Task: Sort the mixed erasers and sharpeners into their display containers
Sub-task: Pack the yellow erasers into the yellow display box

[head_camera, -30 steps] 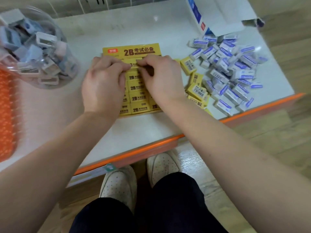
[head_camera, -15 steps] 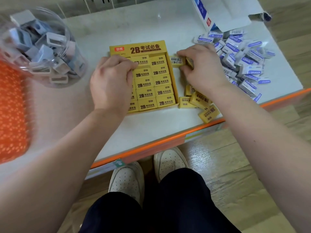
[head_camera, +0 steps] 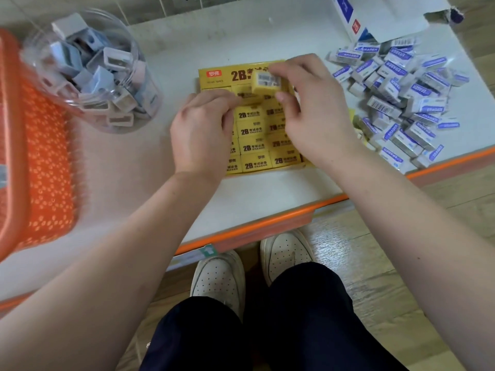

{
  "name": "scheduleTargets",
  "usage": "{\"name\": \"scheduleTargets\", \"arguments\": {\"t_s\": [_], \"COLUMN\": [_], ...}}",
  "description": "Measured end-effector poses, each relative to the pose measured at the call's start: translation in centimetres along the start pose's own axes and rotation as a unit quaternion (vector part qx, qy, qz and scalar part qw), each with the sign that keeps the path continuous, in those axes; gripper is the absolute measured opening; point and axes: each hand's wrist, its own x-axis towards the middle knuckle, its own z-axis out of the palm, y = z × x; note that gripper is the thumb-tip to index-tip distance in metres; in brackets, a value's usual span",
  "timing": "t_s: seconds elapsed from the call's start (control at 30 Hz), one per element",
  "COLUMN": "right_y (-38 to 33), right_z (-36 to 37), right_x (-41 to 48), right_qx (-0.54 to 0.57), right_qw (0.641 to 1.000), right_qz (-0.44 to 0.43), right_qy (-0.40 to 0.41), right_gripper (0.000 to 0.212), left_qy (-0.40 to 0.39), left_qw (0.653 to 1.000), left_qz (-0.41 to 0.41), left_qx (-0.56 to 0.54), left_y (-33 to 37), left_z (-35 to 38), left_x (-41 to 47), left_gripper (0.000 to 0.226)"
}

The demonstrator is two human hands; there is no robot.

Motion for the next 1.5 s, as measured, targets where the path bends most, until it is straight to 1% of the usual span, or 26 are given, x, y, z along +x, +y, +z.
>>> {"name": "scheduleTargets", "arguments": {"t_s": [0.1, 0.2, 0.23, 0.4, 0.53, 0.67, 0.8, 0.9, 1.0, 1.03, 1.1, 1.17, 1.23, 1.27, 1.33, 1.4, 1.47, 1.5], "right_y": [0.0, 0.4, 0.5, 0.4, 0.4, 0.7, 0.8, 0.7, 0.9, 1.0, 1.1, 1.0, 1.1, 1.1, 0.9, 0.3, -0.2, -0.5], "right_z": [1.4, 1.9, 1.8, 1.2, 1.2, 1.2, 1.4, 1.2, 0.2, -0.1, -0.5, -0.6, -0.4, -0.3, -0.5, -1.1, -1.8, -2.1], "right_x": [-0.6, -1.3, -1.3, -0.7, -0.6, -0.6, -0.7, -0.6, -0.3, -0.3, -0.5, -0.8, -0.8, -0.8, -0.7, -0.7, -0.7, -0.7], "right_qx": [0.004, -0.003, 0.003, 0.065, 0.084, 0.083, 0.066, 0.117, 0.223, 0.227, 0.171, 0.091, 0.022, -0.002, -0.021, -0.011, -0.008, -0.022], "right_qw": [0.999, 0.999, 0.999, 0.998, 0.996, 0.996, 0.997, 0.992, 0.966, 0.964, 0.980, 0.994, 0.995, 0.995, 0.996, 0.996, 0.989, 0.983], "right_qz": [-0.016, -0.035, -0.037, 0.013, 0.032, 0.024, 0.014, 0.053, 0.126, 0.133, 0.100, 0.039, 0.003, -0.006, -0.006, 0.012, 0.021, 0.015], "right_qy": [-0.037, -0.029, -0.026, -0.012, -0.010, -0.021, -0.037, 0.007, 0.045, 0.047, 0.025, -0.042, -0.098, -0.102, -0.084, -0.089, -0.144, -0.180], "right_gripper": [0.037, 0.035, 0.034, 0.027, 0.024, 0.026, 0.034, 0.034, 0.037, 0.037, 0.034, 0.034, 0.039, 0.039, 0.034, 0.038, 0.044, 0.044], "left_qy": [-0.005, -0.009, -0.008, -0.021, -0.019, -0.017, -0.013, -0.023, -0.035, -0.034, -0.032, -0.024, -0.021, -0.023, -0.026, -0.028, -0.030, -0.031], "left_qw": [1.000, 0.999, 0.999, 0.999, 0.999, 0.999, 0.998, 0.997, 0.996, 0.996, 0.996, 0.997, 0.997, 0.997, 0.997, 0.997, 0.997, 0.997], "left_qz": [0.010, -0.033, -0.034, 0.028, 0.023, 0.018, 0.019, 0.005, -0.002, -0.002, -0.002, 0.001, 0.001, -0.001, -0.001, 0.004, 0.009, 0.010], "left_qx": [0.002, -0.029, -0.034, 0.033, 0.036, 0.039, 0.052, 0.069, 0.081, 0.080, 0.077, 0.077, 0.077, 0.076, 0.074, 0.072, 0.072, 0.072], "left_y": [0.4, 0.8, 1.0, 1.2, 1.1, 1.0, 1.0, 1.2, 1.2, 1.2, 1.1, 1.1, 1.2, 1.2, 1.1, 1.0, 1.0, 1.0], "left_z": [0.1, -0.1, -0.1, -0.3, -0.2, 0.1, 0.2, 0.1, 0.2, 0.1, 0.2, 0.2, 0.2, 0.2, 0.2, 0.2, 0.2, 0.2], "left_x": [-0.3, -0.4, -0.5, -0.6, -0.6, -0.5, -0.5, -0.5, -0.5, -0.4, -0.4, -0.4, -0.4, -0.3, -0.3, -0.3, -0.4, -0.4], "left_gripper": [0.023, 0.026, 0.028, 0.031, 0.031, 0.030, 0.030, 0.037, 0.041, 0.040, 0.036, 0.033, 0.031, 0.031, 0.030, 0.030, 0.029, 0.029]}}
